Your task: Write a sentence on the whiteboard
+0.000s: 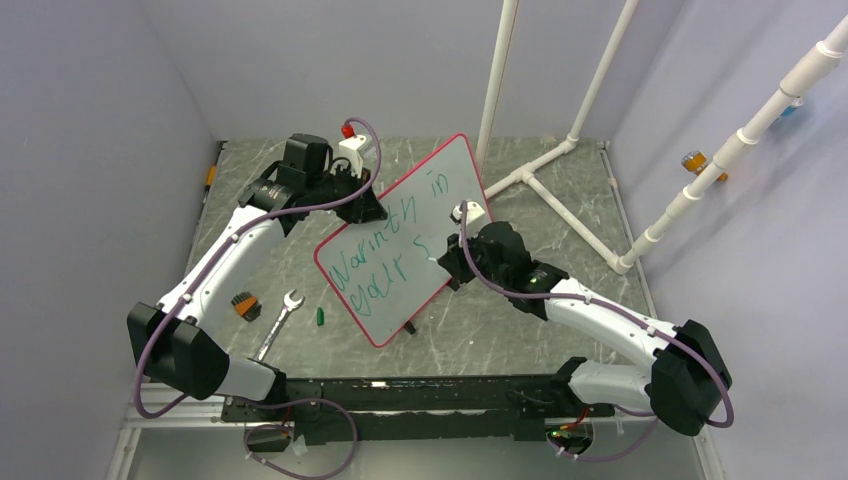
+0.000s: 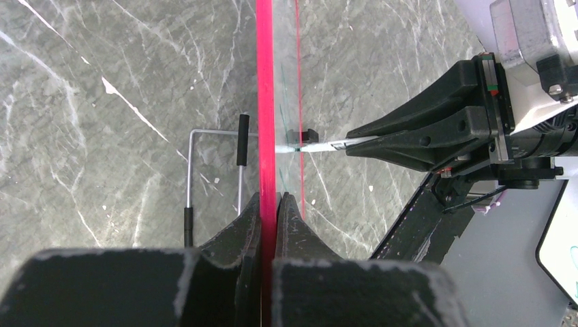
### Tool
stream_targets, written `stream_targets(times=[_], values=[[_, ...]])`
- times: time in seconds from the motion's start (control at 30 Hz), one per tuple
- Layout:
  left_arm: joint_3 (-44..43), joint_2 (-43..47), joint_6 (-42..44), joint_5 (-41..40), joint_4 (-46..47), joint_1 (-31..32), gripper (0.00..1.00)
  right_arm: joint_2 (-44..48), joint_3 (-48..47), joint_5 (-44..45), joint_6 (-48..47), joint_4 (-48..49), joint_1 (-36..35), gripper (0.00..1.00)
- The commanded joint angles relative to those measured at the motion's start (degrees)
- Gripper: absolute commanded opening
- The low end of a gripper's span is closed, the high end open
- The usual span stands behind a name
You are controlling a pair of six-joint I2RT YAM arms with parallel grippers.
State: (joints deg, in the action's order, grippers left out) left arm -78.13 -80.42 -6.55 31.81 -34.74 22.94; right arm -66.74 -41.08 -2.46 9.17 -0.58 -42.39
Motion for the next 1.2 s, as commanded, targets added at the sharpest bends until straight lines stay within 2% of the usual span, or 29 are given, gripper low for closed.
stream_targets(times=[0.0,0.33,0.67,0.87,1.17], values=[[3.60,-2.63,9.80,-3.86,-3.18,2.98,0.00,-0.15,-1.17,-4.99,-0.20,2.04,-0.07,0.00],[3.75,-2.55,9.88,-3.95,-3.15,2.99,0.00,0.12,-6.47,-6.34,-0.85,0.85,-0.06,0.00],[3.62,-2.45,9.89,-3.95,-3.21,2.95,0.00,6.51,-5.78,-5.03,-2.06,-2.47,0.44,0.00],[3.86,-2.33,9.80,-3.86,-3.08,3.02,0.00,5.26,-5.62,-2.20,-1.36,-1.88,1.61,0.00],[3.75,-2.45,9.89,-3.95,-3.14,3.03,0.00,2.12,-7.79,-2.66,-1.79,-1.02,3.66,0.00]])
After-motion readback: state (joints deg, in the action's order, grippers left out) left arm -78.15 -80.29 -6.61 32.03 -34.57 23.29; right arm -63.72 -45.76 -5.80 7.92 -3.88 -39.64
